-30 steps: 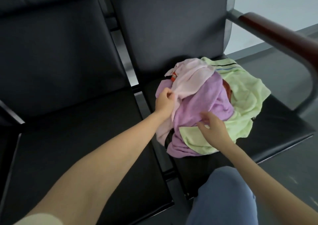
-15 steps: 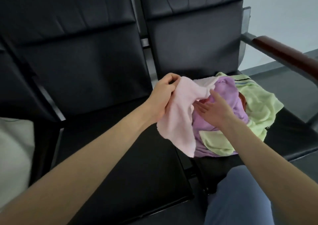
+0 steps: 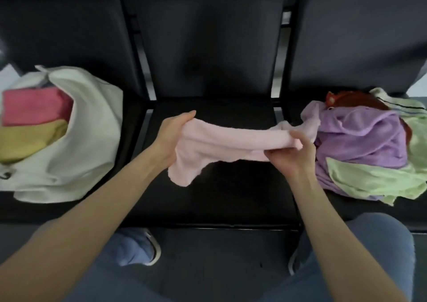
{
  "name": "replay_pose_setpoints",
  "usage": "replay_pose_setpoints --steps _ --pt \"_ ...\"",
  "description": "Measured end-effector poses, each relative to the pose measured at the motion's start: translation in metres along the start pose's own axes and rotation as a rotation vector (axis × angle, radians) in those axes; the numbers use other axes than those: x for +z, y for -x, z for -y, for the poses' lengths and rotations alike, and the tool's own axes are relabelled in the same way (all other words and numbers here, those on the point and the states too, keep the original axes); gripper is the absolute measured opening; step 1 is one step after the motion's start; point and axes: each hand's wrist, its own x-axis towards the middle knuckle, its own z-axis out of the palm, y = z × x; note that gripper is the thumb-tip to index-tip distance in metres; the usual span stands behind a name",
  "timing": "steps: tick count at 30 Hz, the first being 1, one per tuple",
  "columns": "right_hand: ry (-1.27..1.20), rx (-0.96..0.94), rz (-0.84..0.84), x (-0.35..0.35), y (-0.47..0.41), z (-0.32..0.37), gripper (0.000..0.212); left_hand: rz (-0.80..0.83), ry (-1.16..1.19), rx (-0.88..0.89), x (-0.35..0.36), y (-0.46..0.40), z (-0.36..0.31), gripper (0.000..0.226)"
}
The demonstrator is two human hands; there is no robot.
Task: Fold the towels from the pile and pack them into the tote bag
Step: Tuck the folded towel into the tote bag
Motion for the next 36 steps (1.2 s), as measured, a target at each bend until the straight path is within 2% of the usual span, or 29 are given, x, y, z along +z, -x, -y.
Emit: replay_pose_setpoints --steps 2,4,7,9,11,13,15,17,20,23,26,29,33,36 --pt "-0.081 -0.022 -0.002 -0.013 0.001 -0.010 0.046 -0.113 0.031 -0.023 -0.025 -0.004 0.013 0.026" --pt "-0.015 -0.052 -0.073 -0.021 0.000 -0.019 0.026 -0.202 0.049 -0.036 -0.047 -0.010 0.024 0.023" --pt "0.381 -0.105 -0.155 -0.019 -0.002 -0.033 0.018 -0.339 0.003 -0.047 -0.070 -0.023 0.045 0.026" --pt "0.666 -0.151 -0.133 -0.011 0.000 -0.047 0.010 -0.399 -0.048 -0.020 -0.076 -0.031 0.059 0.036" --pt "0.824 -0.190 -0.060 -0.001 0.003 -0.061 0.004 -0.416 -0.153 0.041 -0.077 -0.035 0.072 0.038" --pt "0.969 -0.233 0.031 0.002 0.002 -0.072 0.015 -0.385 -0.388 0.141 -0.073 -0.034 0.087 0.038" --pt "1.166 -0.255 0.049 0.000 -0.004 -0.079 0.033 -0.279 -0.604 0.209 -0.063 -0.030 0.104 0.033" --pt "1.366 -0.272 -0.012 -0.007 -0.011 -0.081 0.042 -0.137 -0.731 0.261 -0.053 -0.026 0.126 0.024" --pt "1.585 -0.355 -0.171 -0.026 -0.020 -0.074 0.039 -0.030 -0.906 0.352 -0.041 -0.025 0.151 0.017" --pt "1.795 -0.431 -0.345 -0.051 -0.021 -0.060 0.038 -0.049 -0.985 0.381 -0.034 -0.031 0.164 0.025" --pt "1.984 -0.429 -0.468 -0.071 -0.021 -0.046 0.047 -0.124 -1.068 0.424 -0.028 -0.037 0.169 0.033" --pt "2.134 -0.432 -0.428 -0.084 -0.025 -0.039 0.049 -0.177 -1.211 0.462 -0.021 -0.039 0.169 0.036" --pt "2.286 -0.456 -0.393 -0.091 -0.032 -0.035 0.038 -0.164 -1.361 0.471 -0.012 -0.041 0.162 0.023" --pt "2.369 -0.574 -0.365 -0.092 -0.040 -0.026 0.022 -0.197 -1.215 0.399 -0.006 -0.041 0.149 0.027"
